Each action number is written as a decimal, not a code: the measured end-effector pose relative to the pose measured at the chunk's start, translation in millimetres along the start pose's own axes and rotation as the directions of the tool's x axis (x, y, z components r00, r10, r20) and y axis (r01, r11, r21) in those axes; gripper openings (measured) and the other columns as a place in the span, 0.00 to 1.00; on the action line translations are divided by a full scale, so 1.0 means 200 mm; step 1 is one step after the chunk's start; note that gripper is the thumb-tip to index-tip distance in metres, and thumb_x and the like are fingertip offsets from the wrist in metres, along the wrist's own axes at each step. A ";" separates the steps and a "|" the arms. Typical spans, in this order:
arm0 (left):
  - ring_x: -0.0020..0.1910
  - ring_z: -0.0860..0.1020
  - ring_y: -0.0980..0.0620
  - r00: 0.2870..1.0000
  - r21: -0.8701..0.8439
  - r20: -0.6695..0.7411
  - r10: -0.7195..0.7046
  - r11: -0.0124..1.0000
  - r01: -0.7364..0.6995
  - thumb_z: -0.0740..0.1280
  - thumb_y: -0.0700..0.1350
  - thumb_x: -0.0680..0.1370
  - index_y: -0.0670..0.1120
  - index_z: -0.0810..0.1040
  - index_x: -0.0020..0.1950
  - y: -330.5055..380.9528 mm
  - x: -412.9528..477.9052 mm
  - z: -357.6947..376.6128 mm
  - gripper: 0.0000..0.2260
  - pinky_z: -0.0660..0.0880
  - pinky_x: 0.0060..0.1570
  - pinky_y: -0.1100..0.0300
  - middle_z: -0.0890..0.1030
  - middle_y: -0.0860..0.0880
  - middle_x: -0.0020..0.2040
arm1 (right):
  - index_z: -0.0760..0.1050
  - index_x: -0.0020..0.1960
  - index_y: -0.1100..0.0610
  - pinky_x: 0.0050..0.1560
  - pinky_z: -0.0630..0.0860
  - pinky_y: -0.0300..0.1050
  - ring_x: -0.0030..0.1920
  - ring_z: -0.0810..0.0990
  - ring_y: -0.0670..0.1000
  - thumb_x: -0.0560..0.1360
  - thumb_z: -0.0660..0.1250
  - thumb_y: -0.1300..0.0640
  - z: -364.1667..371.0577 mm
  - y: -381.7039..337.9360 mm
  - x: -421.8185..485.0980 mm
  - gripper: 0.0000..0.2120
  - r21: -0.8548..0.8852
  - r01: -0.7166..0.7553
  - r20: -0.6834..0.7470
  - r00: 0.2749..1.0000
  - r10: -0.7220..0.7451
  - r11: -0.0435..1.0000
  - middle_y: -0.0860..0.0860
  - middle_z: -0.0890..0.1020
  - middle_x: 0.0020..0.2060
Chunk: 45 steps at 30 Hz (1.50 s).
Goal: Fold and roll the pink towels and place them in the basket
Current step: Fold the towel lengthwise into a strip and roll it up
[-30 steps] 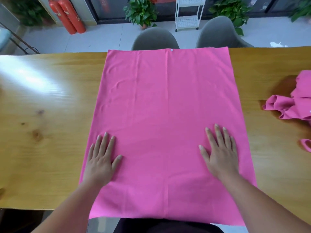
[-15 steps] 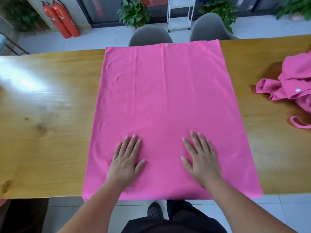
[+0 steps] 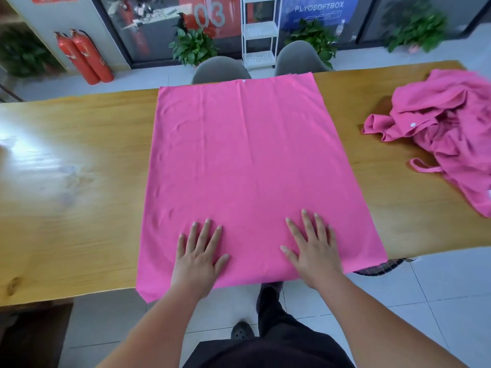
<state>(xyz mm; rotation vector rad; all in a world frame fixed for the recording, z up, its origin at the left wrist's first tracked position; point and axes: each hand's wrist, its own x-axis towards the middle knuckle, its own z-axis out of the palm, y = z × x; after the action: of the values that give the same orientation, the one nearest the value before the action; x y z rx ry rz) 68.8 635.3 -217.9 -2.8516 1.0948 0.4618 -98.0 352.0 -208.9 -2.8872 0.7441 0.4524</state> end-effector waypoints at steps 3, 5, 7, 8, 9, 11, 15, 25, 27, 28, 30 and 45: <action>0.83 0.31 0.46 0.998 0.027 0.059 -0.005 1.000 0.004 0.40 0.76 0.80 0.65 0.29 0.81 -0.12 -0.04 -0.04 0.35 0.42 0.81 0.34 0.30 0.57 0.83 | 0.29 0.81 0.35 0.80 0.46 0.70 0.84 0.36 0.60 0.79 0.40 0.23 -0.03 0.19 -0.08 0.38 0.000 -0.101 0.038 0.994 0.100 0.995 0.48 0.31 0.83; 0.83 0.32 0.47 0.993 0.012 0.099 -0.067 0.998 0.067 0.42 0.78 0.78 0.68 0.29 0.80 -0.19 -0.06 -0.08 0.37 0.45 0.80 0.31 0.29 0.59 0.82 | 0.28 0.81 0.35 0.80 0.48 0.71 0.84 0.37 0.61 0.79 0.41 0.24 -0.06 0.31 -0.12 0.38 0.009 -0.176 0.077 0.982 0.175 0.984 0.49 0.31 0.83; 0.83 0.33 0.48 0.979 -0.012 0.156 -0.129 0.991 0.133 0.45 0.77 0.78 0.67 0.30 0.80 -0.22 -0.09 -0.11 0.38 0.49 0.79 0.29 0.28 0.59 0.82 | 0.29 0.82 0.36 0.80 0.51 0.71 0.84 0.39 0.63 0.79 0.43 0.25 -0.08 0.37 -0.15 0.39 0.015 -0.239 0.131 0.963 0.235 0.971 0.50 0.33 0.84; 0.83 0.33 0.47 0.972 -0.015 0.182 -0.149 0.988 0.154 0.48 0.76 0.79 0.67 0.31 0.81 -0.22 -0.10 -0.13 0.38 0.51 0.78 0.28 0.29 0.58 0.82 | 0.30 0.82 0.37 0.80 0.53 0.71 0.84 0.40 0.64 0.80 0.45 0.26 -0.10 0.38 -0.16 0.39 0.020 -0.265 0.161 0.952 0.258 0.964 0.50 0.34 0.84; 0.84 0.34 0.47 0.965 -0.020 0.207 -0.163 0.985 0.171 0.50 0.75 0.80 0.66 0.32 0.82 -0.21 -0.11 -0.14 0.39 0.53 0.77 0.27 0.30 0.58 0.83 | 0.32 0.83 0.37 0.80 0.55 0.71 0.84 0.41 0.65 0.81 0.47 0.28 -0.11 0.38 -0.17 0.38 0.027 -0.291 0.190 0.941 0.281 0.956 0.51 0.35 0.84; 0.84 0.36 0.45 0.957 -0.046 0.231 -0.178 0.980 0.193 0.55 0.72 0.81 0.64 0.36 0.84 -0.19 -0.12 -0.18 0.39 0.56 0.76 0.27 0.32 0.56 0.84 | 0.35 0.84 0.39 0.79 0.55 0.73 0.83 0.43 0.67 0.83 0.50 0.30 -0.15 0.34 -0.17 0.38 0.033 -0.321 0.214 0.927 0.307 0.946 0.53 0.37 0.85; 0.85 0.39 0.42 0.966 -0.098 0.194 -0.172 0.976 0.193 0.56 0.69 0.83 0.60 0.39 0.86 -0.17 -0.14 -0.25 0.38 0.52 0.79 0.30 0.35 0.52 0.85 | 0.38 0.84 0.40 0.79 0.51 0.73 0.84 0.44 0.66 0.83 0.50 0.31 -0.25 0.14 -0.14 0.36 0.066 -0.229 0.200 0.957 0.212 0.971 0.53 0.38 0.85; 0.85 0.40 0.42 0.984 -0.195 0.128 -0.126 0.969 0.149 0.60 0.63 0.84 0.56 0.44 0.87 -0.25 0.00 -0.36 0.37 0.50 0.82 0.41 0.38 0.49 0.86 | 0.39 0.85 0.40 0.81 0.49 0.69 0.84 0.42 0.64 0.83 0.51 0.31 -0.37 -0.37 0.12 0.36 0.138 -0.016 0.208 0.978 -0.013 0.990 0.52 0.38 0.85; 0.85 0.41 0.42 0.982 -0.178 0.126 -0.139 0.971 0.160 0.61 0.62 0.84 0.56 0.44 0.87 -0.31 0.06 -0.37 0.37 0.51 0.82 0.41 0.38 0.49 0.86 | 0.39 0.85 0.40 0.82 0.49 0.68 0.84 0.41 0.64 0.83 0.51 0.32 -0.38 -0.45 0.21 0.36 0.138 0.016 0.207 0.977 -0.045 0.990 0.52 0.38 0.85; 0.85 0.41 0.42 0.980 -0.171 0.129 -0.152 0.970 0.173 0.61 0.62 0.84 0.56 0.45 0.87 -0.34 0.10 -0.38 0.37 0.51 0.82 0.41 0.39 0.49 0.86 | 0.39 0.85 0.40 0.82 0.49 0.67 0.84 0.41 0.64 0.84 0.52 0.32 -0.38 -0.48 0.26 0.36 0.138 0.031 0.210 0.976 -0.060 0.990 0.52 0.38 0.85; 0.85 0.42 0.42 0.976 -0.167 0.133 -0.174 0.966 0.195 0.62 0.62 0.84 0.56 0.45 0.87 -0.40 0.19 -0.40 0.37 0.50 0.83 0.42 0.40 0.49 0.87 | 0.39 0.85 0.40 0.82 0.48 0.67 0.84 0.40 0.63 0.84 0.52 0.32 -0.40 -0.56 0.36 0.36 0.135 0.063 0.212 0.973 -0.091 0.989 0.53 0.37 0.85; 0.85 0.43 0.42 0.949 -0.203 0.169 -0.268 0.932 0.299 0.61 0.61 0.83 0.57 0.48 0.86 -0.94 0.39 -0.47 0.35 0.53 0.82 0.43 0.43 0.49 0.87 | 0.42 0.86 0.44 0.83 0.46 0.64 0.84 0.42 0.63 0.85 0.54 0.35 -0.47 -1.08 0.76 0.36 0.101 0.189 0.168 0.964 -0.204 0.977 0.57 0.41 0.85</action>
<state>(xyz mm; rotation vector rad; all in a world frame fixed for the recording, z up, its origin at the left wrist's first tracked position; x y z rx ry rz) 272.9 710.2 -161.7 -3.0447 0.6261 0.7935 158.6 452.0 -159.3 -2.7587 0.4329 0.6270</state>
